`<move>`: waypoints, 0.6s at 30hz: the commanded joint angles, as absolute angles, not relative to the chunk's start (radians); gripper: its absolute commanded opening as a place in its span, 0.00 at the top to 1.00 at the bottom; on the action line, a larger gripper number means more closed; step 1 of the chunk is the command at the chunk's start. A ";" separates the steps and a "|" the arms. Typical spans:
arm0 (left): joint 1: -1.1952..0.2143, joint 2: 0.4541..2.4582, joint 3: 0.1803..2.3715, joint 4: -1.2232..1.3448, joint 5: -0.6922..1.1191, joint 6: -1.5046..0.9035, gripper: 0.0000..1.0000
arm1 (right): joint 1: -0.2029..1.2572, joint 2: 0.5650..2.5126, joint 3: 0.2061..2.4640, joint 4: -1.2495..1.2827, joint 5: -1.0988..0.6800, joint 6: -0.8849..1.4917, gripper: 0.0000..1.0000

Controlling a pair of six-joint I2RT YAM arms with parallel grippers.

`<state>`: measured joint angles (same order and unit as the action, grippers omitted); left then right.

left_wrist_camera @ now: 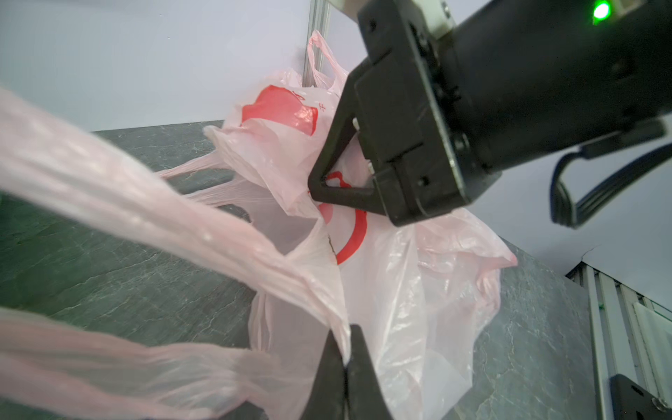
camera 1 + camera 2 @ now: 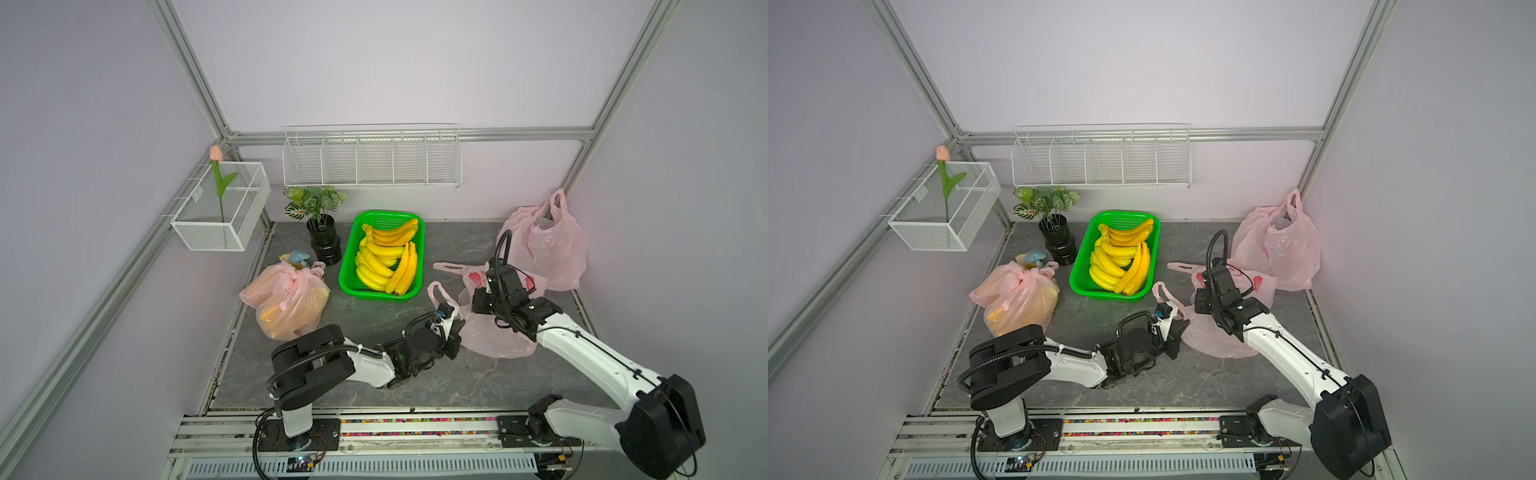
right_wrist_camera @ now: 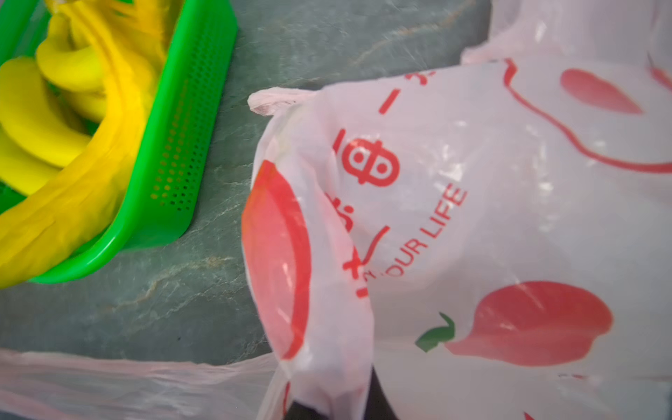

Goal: Place the banana into a plastic bag & tie a knot
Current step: Pick up the plastic bag from the corner of the board.

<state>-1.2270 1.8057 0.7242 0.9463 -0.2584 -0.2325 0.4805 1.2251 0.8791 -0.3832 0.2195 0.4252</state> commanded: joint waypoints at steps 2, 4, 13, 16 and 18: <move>-1.235 1.779 0.706 0.963 -0.264 -0.262 0.93 | 0.470 1.325 1.028 -0.317 0.128 0.194 0.93; -1.235 1.755 0.694 0.946 -0.274 -0.270 0.83 | 0.469 1.349 1.048 -0.344 0.134 0.134 0.93; -1.227 1.401 0.604 0.604 -0.358 -0.310 0.43 | 0.463 1.187 0.886 -0.236 0.134 -0.017 0.94; -1.194 1.222 0.570 0.499 -0.389 -0.278 0.38 | 0.463 1.166 0.844 -0.219 0.143 -0.022 0.94; -1.136 1.089 0.573 0.388 -0.405 -0.291 0.34 | 0.463 1.160 0.836 -0.220 0.156 -0.016 0.94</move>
<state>-1.1915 1.2125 0.5835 0.5789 -0.3443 -0.2806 0.4679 1.1759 0.8616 -0.2661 0.1528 0.0212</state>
